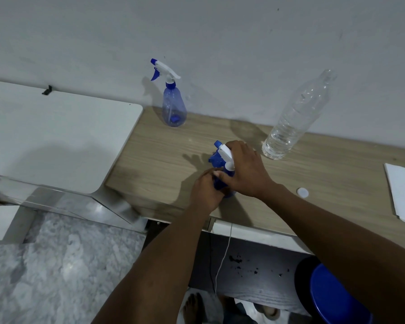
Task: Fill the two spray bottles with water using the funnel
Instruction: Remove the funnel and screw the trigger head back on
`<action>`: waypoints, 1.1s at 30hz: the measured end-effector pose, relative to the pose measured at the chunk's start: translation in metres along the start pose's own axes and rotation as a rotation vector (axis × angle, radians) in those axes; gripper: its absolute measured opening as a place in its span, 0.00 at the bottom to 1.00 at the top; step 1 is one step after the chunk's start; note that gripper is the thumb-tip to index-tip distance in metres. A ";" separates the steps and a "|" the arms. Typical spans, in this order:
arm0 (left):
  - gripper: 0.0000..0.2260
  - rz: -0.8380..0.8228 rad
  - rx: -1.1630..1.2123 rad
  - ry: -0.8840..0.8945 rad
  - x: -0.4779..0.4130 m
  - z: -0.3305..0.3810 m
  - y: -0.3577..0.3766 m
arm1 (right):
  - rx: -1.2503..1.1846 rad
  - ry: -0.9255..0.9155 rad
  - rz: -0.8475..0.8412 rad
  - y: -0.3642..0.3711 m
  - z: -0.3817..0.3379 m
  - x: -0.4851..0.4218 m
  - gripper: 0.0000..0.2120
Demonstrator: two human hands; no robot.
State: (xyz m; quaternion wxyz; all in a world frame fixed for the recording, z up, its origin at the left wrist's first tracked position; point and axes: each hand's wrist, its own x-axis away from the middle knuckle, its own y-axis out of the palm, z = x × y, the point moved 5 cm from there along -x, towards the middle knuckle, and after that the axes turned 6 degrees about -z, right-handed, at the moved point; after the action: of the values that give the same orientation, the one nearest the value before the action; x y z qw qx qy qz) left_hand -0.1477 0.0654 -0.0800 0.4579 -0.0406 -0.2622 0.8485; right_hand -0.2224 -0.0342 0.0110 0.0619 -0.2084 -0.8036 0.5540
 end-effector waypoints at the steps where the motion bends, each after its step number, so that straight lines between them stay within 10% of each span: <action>1: 0.17 0.008 0.009 0.011 0.000 0.000 -0.001 | -0.028 -0.001 -0.022 0.001 0.001 0.001 0.26; 33: 0.30 -0.058 0.063 -0.073 0.018 0.004 0.001 | -0.589 0.354 0.157 0.008 0.010 0.029 0.13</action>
State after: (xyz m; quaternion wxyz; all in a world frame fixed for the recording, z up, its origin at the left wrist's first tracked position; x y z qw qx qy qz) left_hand -0.1596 0.0775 -0.0739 0.4737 0.0124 -0.2530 0.8435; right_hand -0.2502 -0.0289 -0.0036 0.0948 -0.3713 -0.8873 0.2567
